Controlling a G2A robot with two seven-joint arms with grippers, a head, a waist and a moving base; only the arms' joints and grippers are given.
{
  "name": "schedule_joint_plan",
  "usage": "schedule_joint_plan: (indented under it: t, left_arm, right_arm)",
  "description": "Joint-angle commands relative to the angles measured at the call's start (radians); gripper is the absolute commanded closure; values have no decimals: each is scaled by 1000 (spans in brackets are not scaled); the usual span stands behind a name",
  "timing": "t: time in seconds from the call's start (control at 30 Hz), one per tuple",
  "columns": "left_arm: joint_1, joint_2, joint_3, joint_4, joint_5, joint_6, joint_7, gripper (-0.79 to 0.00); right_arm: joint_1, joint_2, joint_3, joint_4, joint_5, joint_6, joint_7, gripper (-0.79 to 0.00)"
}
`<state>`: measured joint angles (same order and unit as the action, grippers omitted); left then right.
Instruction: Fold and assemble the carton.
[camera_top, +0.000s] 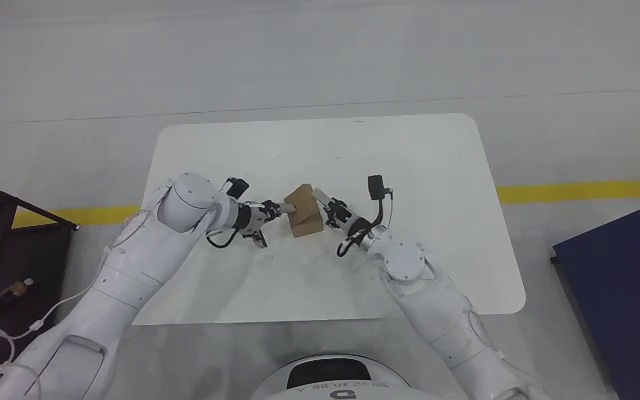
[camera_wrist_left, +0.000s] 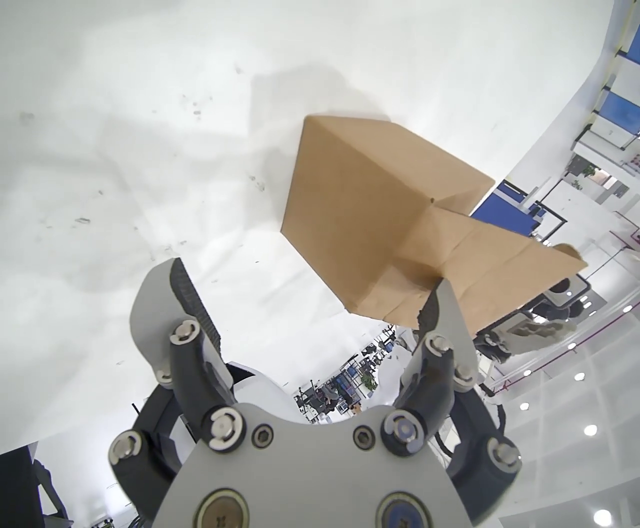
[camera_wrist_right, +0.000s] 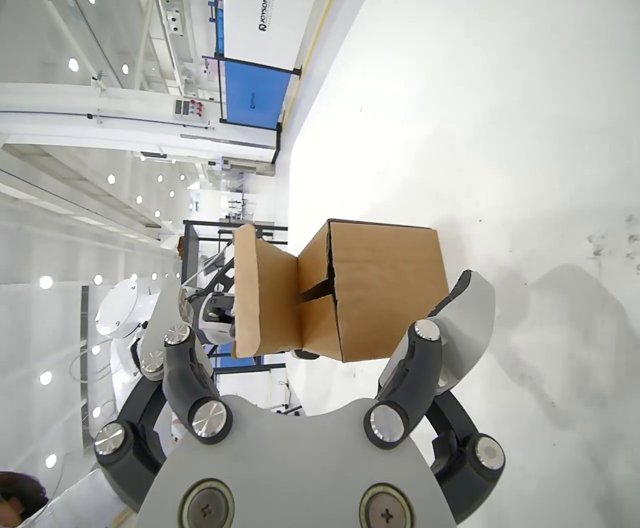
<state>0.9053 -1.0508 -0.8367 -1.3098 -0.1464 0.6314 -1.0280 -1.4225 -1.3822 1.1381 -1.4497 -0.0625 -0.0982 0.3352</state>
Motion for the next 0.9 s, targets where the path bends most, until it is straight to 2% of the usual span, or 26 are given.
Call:
schedule_joint_plan:
  t: [0.0, 0.23, 0.33, 0.47, 0.57, 0.87]
  left_arm:
    - [-9, -5, 14, 3, 0, 5, 0, -785]
    - [-46, -20, 46, 32, 1, 13, -2, -785]
    - [-56, -22, 50, 45, 4, 9, -8, -785]
    - [-61, -24, 52, 57, 2, 4, -9, -785]
    - [-61, -26, 56, 65, -1, -2, -9, -785]
    - [-68, -32, 59, 84, -12, -18, -4, -785]
  right_arm:
    - [-1, 1, 3, 5, 29, -17, 23, -785]
    - [-8, 8, 21, 15, 33, -47, 38, -785]
    - [-17, 14, 33, -2, -68, 2, -25, -711]
    - [-40, 19, 30, -54, -223, 91, -135, -723]
    - [-42, 20, 16, -77, -279, 126, -140, -723]
    - [-9, 18, -24, -56, -350, 181, -104, -606]
